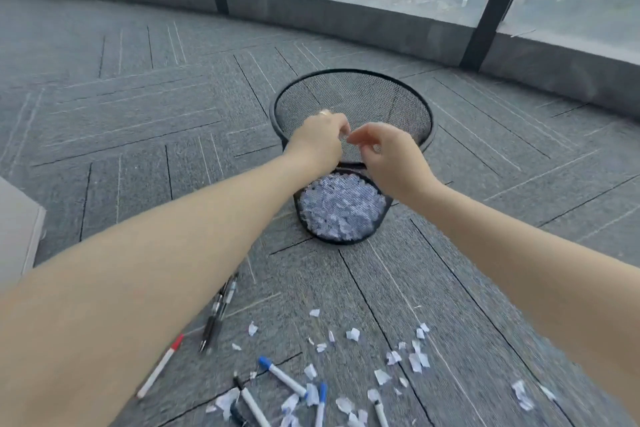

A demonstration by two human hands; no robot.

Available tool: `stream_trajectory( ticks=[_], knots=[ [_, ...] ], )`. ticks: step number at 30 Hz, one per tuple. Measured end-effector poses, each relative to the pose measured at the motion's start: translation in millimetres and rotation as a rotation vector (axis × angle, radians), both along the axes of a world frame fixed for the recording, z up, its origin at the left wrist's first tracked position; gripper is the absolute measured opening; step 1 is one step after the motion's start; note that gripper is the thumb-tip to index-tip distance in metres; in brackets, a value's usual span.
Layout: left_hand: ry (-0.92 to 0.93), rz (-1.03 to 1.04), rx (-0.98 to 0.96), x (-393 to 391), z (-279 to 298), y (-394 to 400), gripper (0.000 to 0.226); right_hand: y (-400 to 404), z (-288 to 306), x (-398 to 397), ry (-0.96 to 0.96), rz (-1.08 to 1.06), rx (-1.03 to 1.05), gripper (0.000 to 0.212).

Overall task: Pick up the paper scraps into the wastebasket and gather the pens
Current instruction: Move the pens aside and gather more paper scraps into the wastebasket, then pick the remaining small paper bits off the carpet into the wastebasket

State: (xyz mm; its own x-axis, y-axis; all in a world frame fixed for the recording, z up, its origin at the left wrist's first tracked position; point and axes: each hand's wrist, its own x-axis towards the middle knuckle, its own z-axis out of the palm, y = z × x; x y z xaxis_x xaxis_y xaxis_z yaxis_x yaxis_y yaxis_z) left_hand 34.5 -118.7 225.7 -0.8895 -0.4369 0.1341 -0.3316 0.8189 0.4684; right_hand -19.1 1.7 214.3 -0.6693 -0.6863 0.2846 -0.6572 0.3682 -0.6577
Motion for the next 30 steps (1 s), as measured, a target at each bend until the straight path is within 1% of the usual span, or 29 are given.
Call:
stream_trajectory(
  ticks=[1, 2, 3, 5, 6, 7, 8, 10, 12, 13, 14, 16, 18, 20, 22, 24, 26, 28, 30],
  knots=[
    [0.073, -0.057, -0.102, 4.7, -4.7, 2.7, 0.033, 1.4, -7.4, 8.3, 0.104, -0.005, -0.02, 0.025],
    [0.193, -0.102, -0.168, 11.1, -11.4, 6.0, 0.033, 3.6, -15.1, 17.1, 0.198, -0.035, -0.049, 0.024],
    [0.318, -0.132, -0.193, 21.2, -19.3, 10.5, 0.034, 6.7, -23.8, 27.0, 0.265, -0.086, -0.077, 0.023],
    [0.498, -0.153, -0.213, 51.9, -41.3, 20.3, 0.036, 17.7, -44.4, 50.5, 0.324, -0.169, -0.123, 0.027],
    [0.518, -0.156, -0.233, 70.8, -61.3, 23.3, 0.036, 24.9, -57.4, 63.3, 0.328, -0.172, -0.128, 0.029],
    [0.478, -0.166, -0.238, 92.3, -82.9, 26.1, 0.034, 32.4, -73.4, 75.8, 0.31, -0.151, -0.114, 0.03],
    [0.376, -0.18, -0.203, 115.1, -105.1, 28.4, 0.033, 39.5, -90.4, 87.1, 0.267, -0.115, -0.083, 0.029],
    [0.049, -0.169, -0.056, 160.3, -145.3, 27.5, 0.033, 51.5, -126.0, 105.9, 0.15, -0.018, 0.039, 0.025],
    [-0.287, -0.082, 0.069, 202.6, -177.5, 22.7, 0.035, 63.2, -156.4, 122.6, 0.009, 0.05, 0.234, 0.022],
    [-0.395, -0.039, 0.09, 221.0, -188.2, 20.5, 0.037, 69.6, -168.3, 131.3, -0.052, 0.065, 0.318, 0.022],
    [-0.454, -0.005, 0.093, 237.1, -195.0, 18.8, 0.038, 76.3, -178.3, 140.1, -0.091, 0.073, 0.372, 0.023],
    [-0.517, 0.027, 0.081, 264.0, -202.3, 17.7, 0.035, 88.8, -192.4, 158.2, -0.128, 0.085, 0.43, 0.022],
    [-0.552, -0.025, 0.072, 286.2, -207.1, 19.5, 0.031, 95.7, -200.3, 173.9, -0.141, 0.099, 0.488, 0.02],
    [-0.526, -0.183, -0.012, 301.2, -214.0, 26.5, 0.028, 94.6, -204.8, 183.9, -0.125, 0.125, 0.547, 0.02],
    [-0.49, -0.335, -0.111, 310.6, -219.9, 34.3, 0.033, 87.2, -206.6, 189.0, -0.076, 0.176, 0.6, 0.024],
    [-0.486, -0.485, -0.239, 313.4, -222.1, 41.9, 0.037, 77.2, -206.7, 192.3, -0.018, 0.231, 0.66, 0.029],
    [-0.49, -0.637, -0.317, 312.6, -223.4, 52.4, 0.044, 67.5, -206.7, 194.7, 0.015, 0.266, 0.709, 0.03],
    [-0.499, -0.734, -0.405, 308.1, -224.8, 62.6, 0.05, 59.8, -207.2, 195.9, 0.076, 0.307, 0.752, 0.028],
    [-0.52, -0.78, -0.498, 297.4, -223.2, 73.3, 0.045, 52.6, -208.5, 195.8, 0.167, 0.355, 0.802, 0.024]
  ],
)
